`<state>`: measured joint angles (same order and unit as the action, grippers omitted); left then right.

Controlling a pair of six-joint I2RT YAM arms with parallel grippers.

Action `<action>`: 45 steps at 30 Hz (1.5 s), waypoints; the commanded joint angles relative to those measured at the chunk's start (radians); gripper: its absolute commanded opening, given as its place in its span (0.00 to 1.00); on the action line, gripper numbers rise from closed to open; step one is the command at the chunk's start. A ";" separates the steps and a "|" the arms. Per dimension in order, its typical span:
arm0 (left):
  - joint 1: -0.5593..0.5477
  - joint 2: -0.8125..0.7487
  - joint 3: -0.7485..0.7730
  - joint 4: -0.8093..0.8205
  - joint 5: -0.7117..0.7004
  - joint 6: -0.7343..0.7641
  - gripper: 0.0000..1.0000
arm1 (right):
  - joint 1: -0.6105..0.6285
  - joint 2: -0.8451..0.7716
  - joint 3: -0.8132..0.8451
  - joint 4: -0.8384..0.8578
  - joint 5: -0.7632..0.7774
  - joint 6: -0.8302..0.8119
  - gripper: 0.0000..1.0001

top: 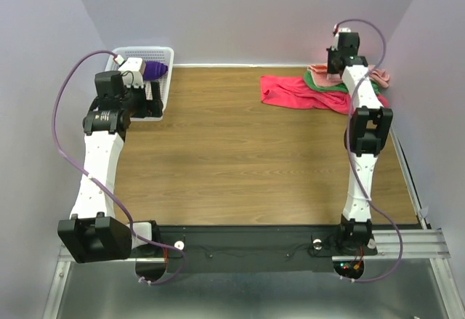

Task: Roll the towels
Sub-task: Grab a towel with the right arm, then move the towel to the center of the board

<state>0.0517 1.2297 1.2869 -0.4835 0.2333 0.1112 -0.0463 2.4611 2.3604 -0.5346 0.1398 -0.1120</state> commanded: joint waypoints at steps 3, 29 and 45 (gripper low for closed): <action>-0.003 -0.016 0.083 0.003 0.038 0.008 0.99 | -0.004 -0.330 0.023 0.067 -0.114 -0.017 0.01; -0.003 -0.090 0.098 -0.090 0.330 0.182 0.99 | 0.173 -0.999 -0.798 0.035 -0.832 -0.038 0.01; -0.013 -0.087 -0.090 0.079 0.564 0.091 0.98 | 0.689 -0.801 -0.924 0.051 -0.554 -0.080 0.80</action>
<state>0.0509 1.1275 1.2098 -0.4767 0.7540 0.2111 0.6804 1.7237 1.4086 -0.5224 -0.5251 -0.1867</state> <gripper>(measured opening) 0.985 0.791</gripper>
